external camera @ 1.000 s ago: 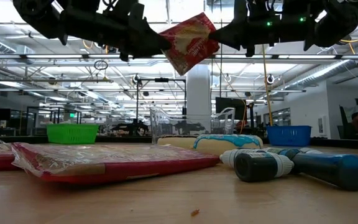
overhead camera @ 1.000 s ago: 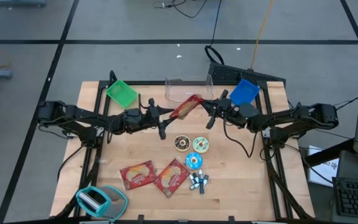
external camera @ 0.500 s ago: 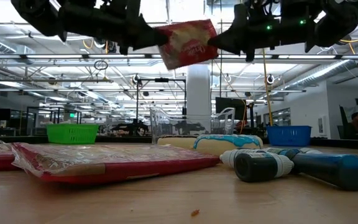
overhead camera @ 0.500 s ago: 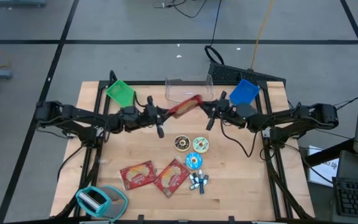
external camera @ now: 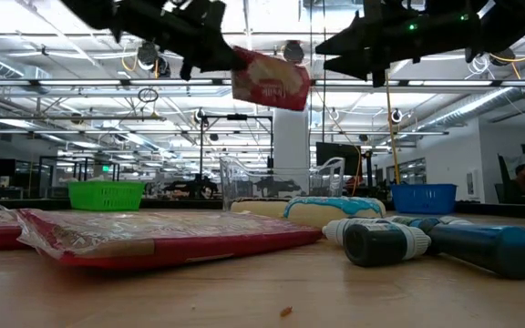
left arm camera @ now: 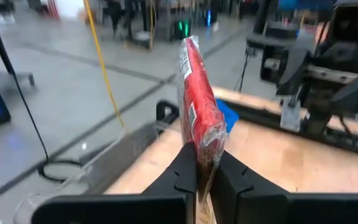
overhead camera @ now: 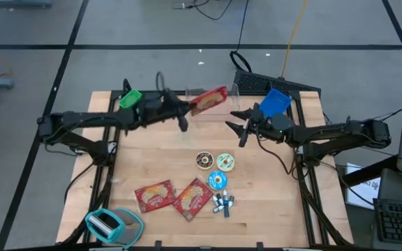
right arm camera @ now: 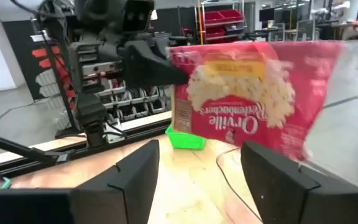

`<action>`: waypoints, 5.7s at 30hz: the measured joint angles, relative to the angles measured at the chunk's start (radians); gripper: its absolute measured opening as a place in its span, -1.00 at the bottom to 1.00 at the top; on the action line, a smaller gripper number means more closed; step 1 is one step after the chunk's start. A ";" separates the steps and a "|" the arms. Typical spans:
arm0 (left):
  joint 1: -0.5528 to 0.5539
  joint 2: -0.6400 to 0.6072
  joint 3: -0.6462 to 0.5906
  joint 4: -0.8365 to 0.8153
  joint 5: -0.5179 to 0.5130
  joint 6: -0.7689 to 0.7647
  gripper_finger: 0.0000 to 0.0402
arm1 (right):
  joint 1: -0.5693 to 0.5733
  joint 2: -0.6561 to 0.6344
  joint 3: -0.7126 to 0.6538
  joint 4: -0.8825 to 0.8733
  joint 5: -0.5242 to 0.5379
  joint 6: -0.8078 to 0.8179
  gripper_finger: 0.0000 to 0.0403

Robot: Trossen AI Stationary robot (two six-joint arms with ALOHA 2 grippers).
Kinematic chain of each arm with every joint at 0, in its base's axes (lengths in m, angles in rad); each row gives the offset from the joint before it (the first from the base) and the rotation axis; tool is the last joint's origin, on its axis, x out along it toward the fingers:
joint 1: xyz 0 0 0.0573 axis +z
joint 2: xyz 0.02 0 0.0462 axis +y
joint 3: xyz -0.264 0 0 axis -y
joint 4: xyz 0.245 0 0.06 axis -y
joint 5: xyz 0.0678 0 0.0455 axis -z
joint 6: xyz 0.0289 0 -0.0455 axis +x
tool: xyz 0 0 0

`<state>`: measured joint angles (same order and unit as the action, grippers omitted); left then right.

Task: Pick & Place Food Item
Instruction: Put the right popcorn bag into the transparent bin, then put the mint green donut into the blue bin

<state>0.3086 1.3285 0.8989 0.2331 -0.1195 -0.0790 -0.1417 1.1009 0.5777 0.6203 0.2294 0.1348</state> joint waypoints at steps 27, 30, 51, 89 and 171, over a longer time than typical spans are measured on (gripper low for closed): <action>0.310 0.481 0.239 -0.054 0.440 -0.347 -0.87 | 0.000 -0.015 0.000 -0.034 0.001 0.010 0.07; 0.310 0.481 0.239 -0.065 0.443 -0.346 -0.86 | 0.000 -0.015 0.000 -0.034 0.001 0.010 0.08; 0.285 0.478 0.239 -0.100 0.372 -0.274 -0.19 | 0.000 -0.015 0.000 -0.027 0.001 0.010 0.06; 0.138 -0.140 0.238 -0.412 0.233 0.126 -0.07 | 0.000 -0.015 0.000 -0.033 0.001 0.010 0.05; 0.057 -0.711 -0.416 -0.312 0.145 0.100 -0.07 | 0.235 0.472 0.018 -0.329 -0.026 0.322 0.01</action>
<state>0.3660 0.6170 0.4824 -0.0788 0.0250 0.0208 0.0933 1.5728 0.5953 0.2913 0.2038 0.4564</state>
